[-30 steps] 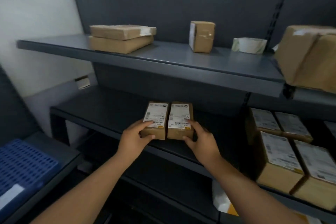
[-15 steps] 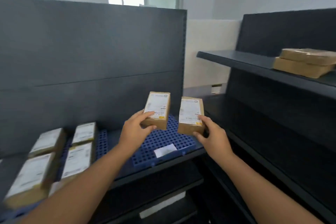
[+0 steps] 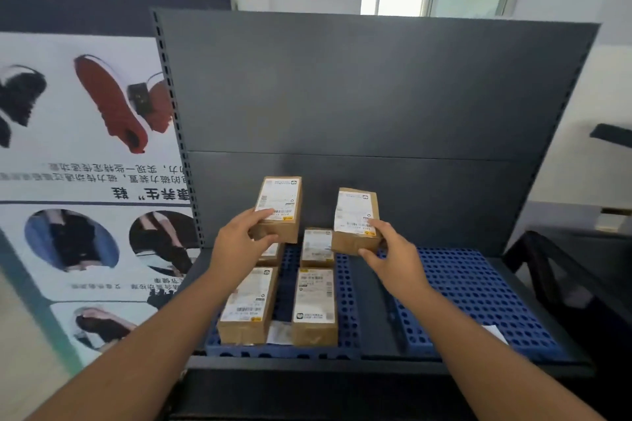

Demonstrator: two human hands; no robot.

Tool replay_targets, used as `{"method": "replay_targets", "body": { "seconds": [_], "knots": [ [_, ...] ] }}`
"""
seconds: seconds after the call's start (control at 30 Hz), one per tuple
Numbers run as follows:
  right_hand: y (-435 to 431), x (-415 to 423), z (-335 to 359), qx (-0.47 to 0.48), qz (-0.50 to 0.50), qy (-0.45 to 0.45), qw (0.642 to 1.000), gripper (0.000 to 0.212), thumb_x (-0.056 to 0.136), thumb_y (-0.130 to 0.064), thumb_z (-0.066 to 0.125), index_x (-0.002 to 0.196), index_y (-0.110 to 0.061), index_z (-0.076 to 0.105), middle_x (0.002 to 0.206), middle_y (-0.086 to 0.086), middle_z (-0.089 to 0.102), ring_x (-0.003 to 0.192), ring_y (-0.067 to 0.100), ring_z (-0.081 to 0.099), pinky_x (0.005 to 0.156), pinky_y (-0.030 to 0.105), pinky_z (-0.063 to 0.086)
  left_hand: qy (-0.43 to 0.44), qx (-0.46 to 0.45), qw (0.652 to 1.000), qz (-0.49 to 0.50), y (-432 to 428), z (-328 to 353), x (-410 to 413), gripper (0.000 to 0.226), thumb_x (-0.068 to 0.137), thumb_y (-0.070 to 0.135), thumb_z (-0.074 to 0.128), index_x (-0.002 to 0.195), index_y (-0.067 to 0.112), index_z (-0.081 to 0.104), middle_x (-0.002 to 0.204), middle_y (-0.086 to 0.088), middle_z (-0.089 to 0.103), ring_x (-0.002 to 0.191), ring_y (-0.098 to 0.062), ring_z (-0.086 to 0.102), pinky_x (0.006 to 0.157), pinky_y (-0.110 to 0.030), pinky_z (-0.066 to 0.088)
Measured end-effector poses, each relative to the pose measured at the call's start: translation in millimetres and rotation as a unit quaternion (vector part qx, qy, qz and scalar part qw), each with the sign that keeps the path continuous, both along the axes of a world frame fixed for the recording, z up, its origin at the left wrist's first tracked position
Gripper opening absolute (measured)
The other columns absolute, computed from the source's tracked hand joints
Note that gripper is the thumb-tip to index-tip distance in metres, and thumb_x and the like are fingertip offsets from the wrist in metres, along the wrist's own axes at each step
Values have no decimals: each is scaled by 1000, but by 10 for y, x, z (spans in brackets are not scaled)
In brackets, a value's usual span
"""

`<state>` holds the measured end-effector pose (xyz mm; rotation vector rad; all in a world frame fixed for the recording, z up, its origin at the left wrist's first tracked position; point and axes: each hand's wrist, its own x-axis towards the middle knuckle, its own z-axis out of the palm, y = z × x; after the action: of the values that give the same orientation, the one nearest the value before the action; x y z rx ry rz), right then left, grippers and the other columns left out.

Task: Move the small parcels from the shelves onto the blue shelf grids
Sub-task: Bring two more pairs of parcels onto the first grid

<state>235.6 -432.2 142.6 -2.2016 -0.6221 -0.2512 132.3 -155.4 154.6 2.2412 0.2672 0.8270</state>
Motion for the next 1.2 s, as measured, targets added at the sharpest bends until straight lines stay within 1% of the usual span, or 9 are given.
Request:
{"method": "replay_targets", "body": {
  "seconds": [0.07, 0.13, 0.3, 0.47, 0.6, 0.7, 0.8, 1.0, 1.2],
  "knots": [
    [166, 59, -38, -6, 8, 6, 1000, 57, 84, -25, 73, 133, -33, 44, 119, -1, 62, 97, 11, 59, 80, 24, 51, 5, -1, 1000, 9, 156, -53, -24, 52, 73, 22, 83, 122, 28, 67, 123, 9, 64, 103, -7, 60, 95, -30, 51],
    [353, 153, -107, -9, 18, 18, 1000, 58, 84, -25, 72, 134, -33, 43, 122, -1, 61, 101, 11, 59, 85, 25, 52, 16, -14, 1000, 18, 338, -154, -2, 53, 73, 20, 83, 123, 28, 66, 125, 7, 64, 104, -7, 59, 96, -29, 51],
    [691, 374, -305, -29, 29, 34, 999, 59, 84, -26, 72, 135, -34, 43, 124, -4, 60, 105, 9, 57, 88, 23, 50, 44, -31, 998, 13, 644, -440, 192, 54, 73, 22, 83, 122, 33, 65, 128, 8, 63, 109, -7, 59, 98, -32, 51],
    [834, 520, -522, -52, 24, 38, 998, 58, 84, -27, 72, 133, -36, 43, 124, -5, 60, 108, 10, 56, 90, 29, 51, 50, -39, 998, -3, 719, -665, 358, 54, 74, 22, 83, 123, 33, 64, 128, 8, 62, 112, -8, 59, 101, -31, 49],
    [916, 595, -602, -61, 27, 39, 997, 58, 85, -26, 71, 134, -35, 41, 125, -5, 60, 106, 9, 57, 88, 26, 52, 60, -39, 997, -7, 763, -797, 460, 55, 73, 23, 83, 123, 36, 64, 131, 7, 61, 115, -9, 58, 102, -33, 48],
    [955, 642, -677, -75, 31, 49, 996, 59, 85, -26, 71, 132, -39, 39, 126, -3, 61, 106, 12, 59, 88, 33, 55, 69, -41, 997, -12, 790, -852, 523, 54, 73, 22, 84, 121, 36, 65, 131, 6, 61, 118, -11, 57, 104, -33, 46],
    [967, 644, -741, -84, 23, 54, 995, 59, 86, -27, 69, 134, -39, 37, 126, -3, 61, 106, 13, 60, 87, 34, 55, 72, -36, 997, -19, 799, -920, 527, 56, 74, 23, 83, 124, 36, 63, 132, 5, 60, 117, -10, 57, 103, -31, 46],
    [987, 644, -740, -91, 14, 52, 994, 66, 85, -27, 70, 139, -38, 34, 130, -4, 57, 105, 9, 57, 86, 29, 55, 87, -45, 995, -7, 818, -938, 496, 66, 74, 28, 82, 132, 43, 54, 146, 0, 49, 131, -18, 48, 108, -42, 43],
    [964, 588, -674, -83, 17, 61, 995, 71, 84, -28, 72, 140, -40, 31, 130, -8, 58, 110, 8, 57, 89, 27, 52, 98, -3, 995, 3, 749, -851, 432, 65, 76, 31, 80, 135, 39, 52, 153, 2, 38, 137, -18, 39, 109, -36, 40]
  ]
}}
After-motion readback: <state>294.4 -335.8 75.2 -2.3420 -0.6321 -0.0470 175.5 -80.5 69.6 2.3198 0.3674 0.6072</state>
